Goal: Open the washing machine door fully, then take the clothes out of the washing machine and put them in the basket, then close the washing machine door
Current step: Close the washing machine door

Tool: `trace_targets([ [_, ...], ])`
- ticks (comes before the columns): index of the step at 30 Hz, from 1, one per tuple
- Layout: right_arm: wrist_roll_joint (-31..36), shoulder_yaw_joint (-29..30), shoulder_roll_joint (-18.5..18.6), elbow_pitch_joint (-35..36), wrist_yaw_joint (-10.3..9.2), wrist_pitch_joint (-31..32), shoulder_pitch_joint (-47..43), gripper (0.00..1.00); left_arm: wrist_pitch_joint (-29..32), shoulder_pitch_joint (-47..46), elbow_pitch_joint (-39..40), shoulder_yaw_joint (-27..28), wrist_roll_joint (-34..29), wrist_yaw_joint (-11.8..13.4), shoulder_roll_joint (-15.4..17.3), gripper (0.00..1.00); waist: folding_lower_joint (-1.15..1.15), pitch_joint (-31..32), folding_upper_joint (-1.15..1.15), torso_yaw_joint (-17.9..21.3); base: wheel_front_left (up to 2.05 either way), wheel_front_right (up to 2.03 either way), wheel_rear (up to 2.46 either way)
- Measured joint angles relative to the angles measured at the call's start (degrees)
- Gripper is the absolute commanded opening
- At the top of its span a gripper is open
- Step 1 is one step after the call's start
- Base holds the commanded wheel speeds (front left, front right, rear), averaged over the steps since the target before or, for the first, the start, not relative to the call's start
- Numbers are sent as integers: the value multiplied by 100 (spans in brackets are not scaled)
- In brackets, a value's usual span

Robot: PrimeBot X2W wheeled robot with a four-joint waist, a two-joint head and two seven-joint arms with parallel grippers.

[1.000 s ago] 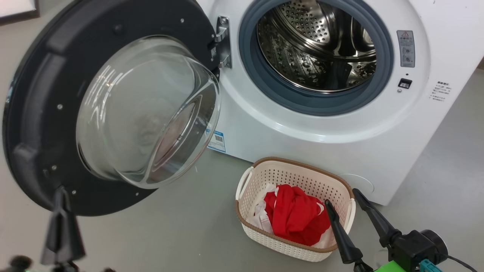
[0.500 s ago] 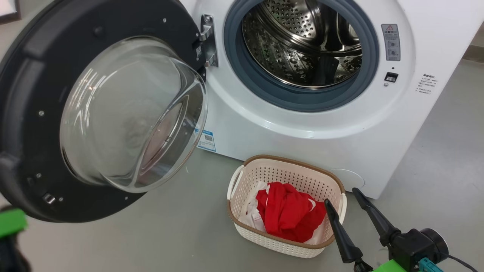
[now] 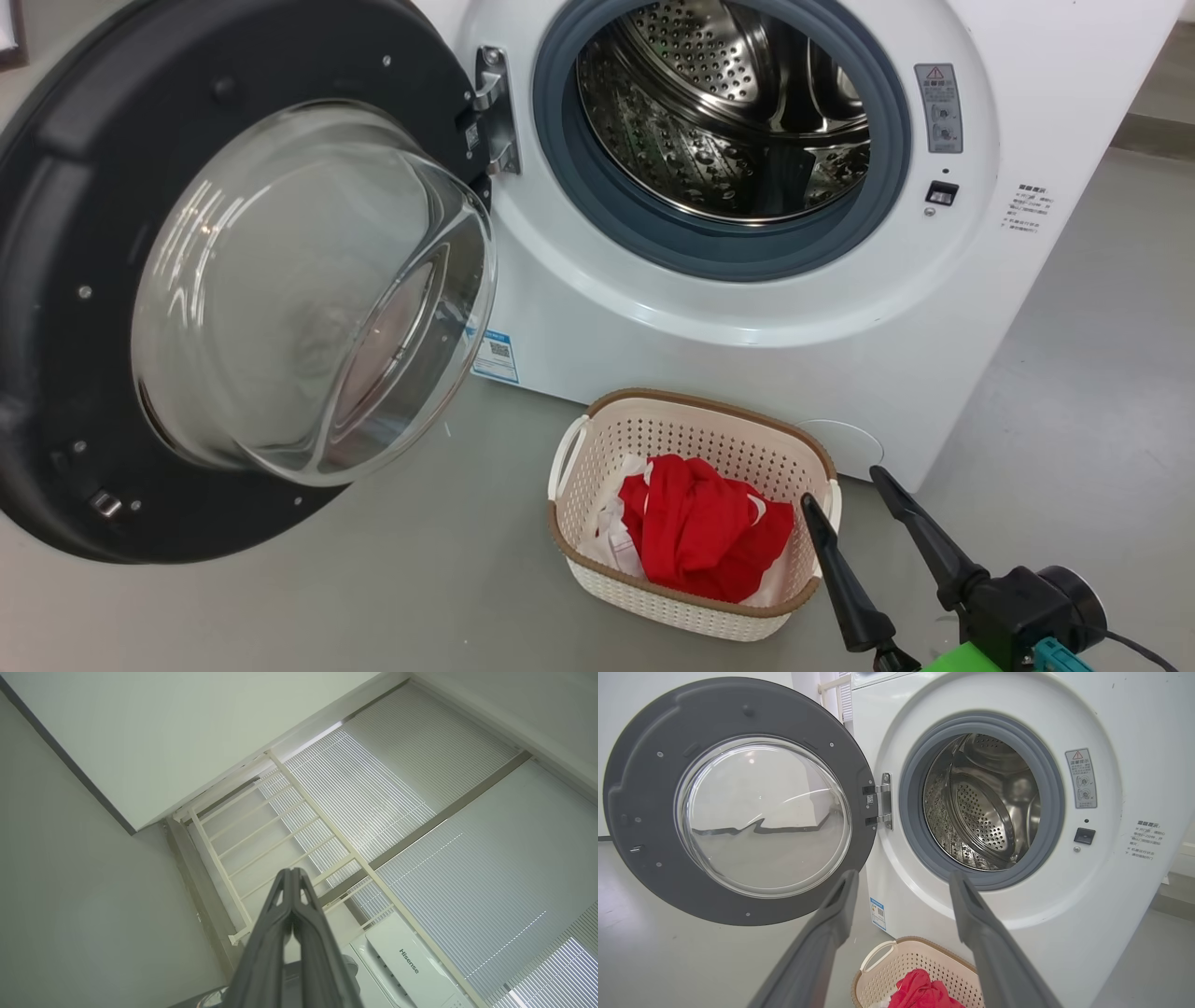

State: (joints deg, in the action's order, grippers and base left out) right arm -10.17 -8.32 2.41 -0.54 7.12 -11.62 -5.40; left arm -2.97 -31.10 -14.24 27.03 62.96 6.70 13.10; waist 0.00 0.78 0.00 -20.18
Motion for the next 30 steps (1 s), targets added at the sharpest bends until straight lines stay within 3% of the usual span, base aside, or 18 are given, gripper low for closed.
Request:
trace_targets([
  [3,0,3,0,-10,0,-18,-3,100,377,-439,-667,94,250,141,254,0,0,19,0,7,0,0,0],
  [18,1,-26,0,-21,0,-20,7,100,1662,-1527,-2886,149,922,494,754,0,0,-83,0,90,0,0,0],
  [30,3,-24,2,9,0,7,64,100,2560,-1625,-3749,-237,898,323,979,0,0,-123,0,218,0,0,0],
])
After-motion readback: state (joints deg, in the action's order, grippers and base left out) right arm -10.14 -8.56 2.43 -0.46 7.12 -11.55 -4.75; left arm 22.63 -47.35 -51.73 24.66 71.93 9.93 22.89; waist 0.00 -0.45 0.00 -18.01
